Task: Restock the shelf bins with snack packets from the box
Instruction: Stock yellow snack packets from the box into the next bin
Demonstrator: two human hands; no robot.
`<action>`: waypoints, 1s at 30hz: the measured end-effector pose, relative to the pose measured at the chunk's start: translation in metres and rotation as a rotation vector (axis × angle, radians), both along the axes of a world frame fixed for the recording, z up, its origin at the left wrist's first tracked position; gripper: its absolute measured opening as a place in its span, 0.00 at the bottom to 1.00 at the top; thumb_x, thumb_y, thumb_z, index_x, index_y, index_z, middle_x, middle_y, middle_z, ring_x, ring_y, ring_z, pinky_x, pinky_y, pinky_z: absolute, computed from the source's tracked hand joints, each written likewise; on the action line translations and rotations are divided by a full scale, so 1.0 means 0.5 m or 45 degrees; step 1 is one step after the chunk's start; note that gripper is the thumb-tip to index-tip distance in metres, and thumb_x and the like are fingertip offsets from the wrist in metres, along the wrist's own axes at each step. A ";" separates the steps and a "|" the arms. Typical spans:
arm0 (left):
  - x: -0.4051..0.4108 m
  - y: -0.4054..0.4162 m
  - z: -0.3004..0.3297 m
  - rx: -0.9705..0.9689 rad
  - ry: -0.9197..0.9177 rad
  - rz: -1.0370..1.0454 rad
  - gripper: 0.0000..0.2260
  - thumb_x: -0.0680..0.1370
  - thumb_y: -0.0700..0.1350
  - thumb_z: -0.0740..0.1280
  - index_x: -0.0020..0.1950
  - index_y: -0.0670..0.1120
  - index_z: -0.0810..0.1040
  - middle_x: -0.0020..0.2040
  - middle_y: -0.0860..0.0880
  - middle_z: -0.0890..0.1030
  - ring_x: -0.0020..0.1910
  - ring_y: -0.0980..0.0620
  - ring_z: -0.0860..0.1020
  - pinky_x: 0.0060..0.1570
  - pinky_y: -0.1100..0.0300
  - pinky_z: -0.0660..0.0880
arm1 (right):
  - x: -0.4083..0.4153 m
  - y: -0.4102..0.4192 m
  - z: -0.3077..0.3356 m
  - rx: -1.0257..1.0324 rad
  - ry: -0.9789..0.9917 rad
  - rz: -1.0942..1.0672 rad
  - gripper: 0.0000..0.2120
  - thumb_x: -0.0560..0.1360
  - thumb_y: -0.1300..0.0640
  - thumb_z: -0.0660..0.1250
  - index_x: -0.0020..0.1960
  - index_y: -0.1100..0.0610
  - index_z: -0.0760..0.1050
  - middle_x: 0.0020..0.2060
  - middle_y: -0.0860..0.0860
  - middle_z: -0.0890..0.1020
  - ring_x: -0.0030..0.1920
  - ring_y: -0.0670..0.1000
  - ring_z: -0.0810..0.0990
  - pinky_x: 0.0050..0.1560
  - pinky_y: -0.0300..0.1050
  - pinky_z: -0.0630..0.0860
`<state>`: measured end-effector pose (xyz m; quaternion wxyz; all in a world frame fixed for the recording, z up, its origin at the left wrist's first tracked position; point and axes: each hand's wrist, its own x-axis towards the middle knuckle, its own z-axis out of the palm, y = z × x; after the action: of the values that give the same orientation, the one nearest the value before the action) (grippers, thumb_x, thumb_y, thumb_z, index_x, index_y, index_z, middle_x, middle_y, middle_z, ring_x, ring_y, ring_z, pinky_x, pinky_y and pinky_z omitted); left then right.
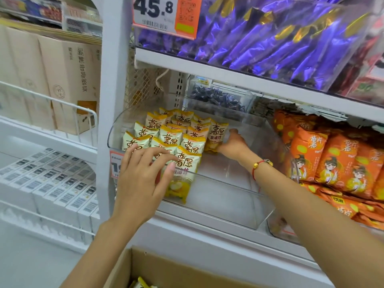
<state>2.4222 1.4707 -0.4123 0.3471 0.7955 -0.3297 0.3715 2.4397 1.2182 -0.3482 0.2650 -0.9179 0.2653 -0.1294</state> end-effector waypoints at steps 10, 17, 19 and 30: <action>-0.098 0.035 0.044 -0.010 0.037 -0.004 0.12 0.79 0.50 0.61 0.57 0.48 0.80 0.56 0.52 0.80 0.57 0.49 0.74 0.61 0.54 0.66 | -0.351 0.153 0.066 -0.361 -0.274 0.644 0.06 0.73 0.55 0.71 0.46 0.45 0.79 0.39 0.42 0.82 0.40 0.41 0.79 0.42 0.43 0.77; -0.193 0.063 -0.101 0.171 0.855 -0.259 0.05 0.80 0.53 0.63 0.51 0.61 0.78 0.45 0.65 0.79 0.46 0.68 0.76 0.47 0.60 0.74 | -0.437 0.163 -0.132 -0.180 0.644 0.868 0.12 0.75 0.51 0.68 0.58 0.49 0.78 0.49 0.46 0.82 0.45 0.45 0.77 0.49 0.41 0.73; -0.209 0.073 -0.179 0.342 1.059 -0.292 0.06 0.79 0.52 0.64 0.49 0.64 0.77 0.47 0.63 0.81 0.49 0.66 0.77 0.53 0.57 0.75 | -0.442 0.154 -0.222 -0.091 0.753 0.793 0.13 0.76 0.52 0.67 0.60 0.51 0.77 0.52 0.49 0.81 0.47 0.46 0.76 0.48 0.38 0.70; -0.285 0.079 -0.482 0.575 1.617 -0.045 0.16 0.80 0.48 0.63 0.68 0.54 0.71 0.68 0.55 0.74 0.62 0.52 0.76 0.57 0.55 0.74 | -0.496 0.195 -0.561 0.017 0.780 0.347 0.21 0.80 0.49 0.59 0.71 0.51 0.63 0.64 0.52 0.74 0.65 0.54 0.72 0.56 0.47 0.72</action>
<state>2.2797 1.5103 -0.6535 0.3048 0.9070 -0.1444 -0.2521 2.1917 1.3159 -0.6289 0.1938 -0.9395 0.2083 0.1909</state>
